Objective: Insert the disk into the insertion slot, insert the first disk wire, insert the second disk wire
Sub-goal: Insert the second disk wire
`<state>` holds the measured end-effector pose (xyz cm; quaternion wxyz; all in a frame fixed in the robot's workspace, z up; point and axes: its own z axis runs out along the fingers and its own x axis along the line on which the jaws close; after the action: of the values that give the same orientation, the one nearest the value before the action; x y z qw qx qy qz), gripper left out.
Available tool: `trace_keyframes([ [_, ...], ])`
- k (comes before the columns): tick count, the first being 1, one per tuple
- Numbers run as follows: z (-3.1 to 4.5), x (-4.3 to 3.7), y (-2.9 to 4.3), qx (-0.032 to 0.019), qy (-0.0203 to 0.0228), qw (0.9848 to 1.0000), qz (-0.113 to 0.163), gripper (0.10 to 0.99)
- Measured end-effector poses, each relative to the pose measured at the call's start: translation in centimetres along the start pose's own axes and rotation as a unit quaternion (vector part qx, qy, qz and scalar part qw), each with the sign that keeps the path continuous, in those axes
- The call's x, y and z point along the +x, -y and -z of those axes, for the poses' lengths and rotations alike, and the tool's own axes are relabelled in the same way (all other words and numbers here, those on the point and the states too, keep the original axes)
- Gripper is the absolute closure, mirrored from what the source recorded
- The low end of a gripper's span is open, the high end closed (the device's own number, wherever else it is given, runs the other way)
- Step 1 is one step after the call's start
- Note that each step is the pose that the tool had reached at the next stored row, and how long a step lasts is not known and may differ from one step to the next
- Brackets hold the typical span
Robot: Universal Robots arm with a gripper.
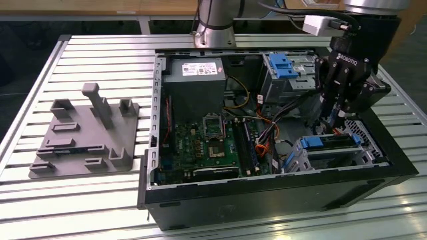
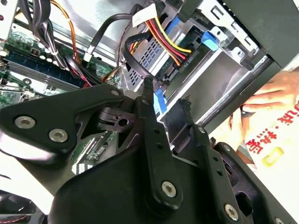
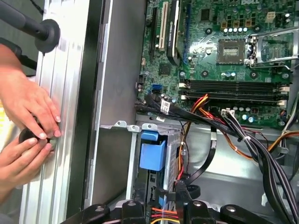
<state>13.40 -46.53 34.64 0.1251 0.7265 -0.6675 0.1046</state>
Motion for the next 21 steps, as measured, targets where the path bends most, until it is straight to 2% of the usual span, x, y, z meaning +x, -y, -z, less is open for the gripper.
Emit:
trace_keyframes([
  [3,-0.14,-0.09,-0.45,0.0115,-0.0031,0.9999,-0.004,0.694],
  [6,-0.28,-0.16,-0.63,0.0178,-0.0045,0.9998,-0.006,0.694],
  [11,-0.28,-0.19,-0.63,0.0177,-0.0092,0.9998,-0.006,0.694],
  [21,-0.47,-0.45,-0.74,0.0214,-0.0163,0.9996,0.008,0.694],
])
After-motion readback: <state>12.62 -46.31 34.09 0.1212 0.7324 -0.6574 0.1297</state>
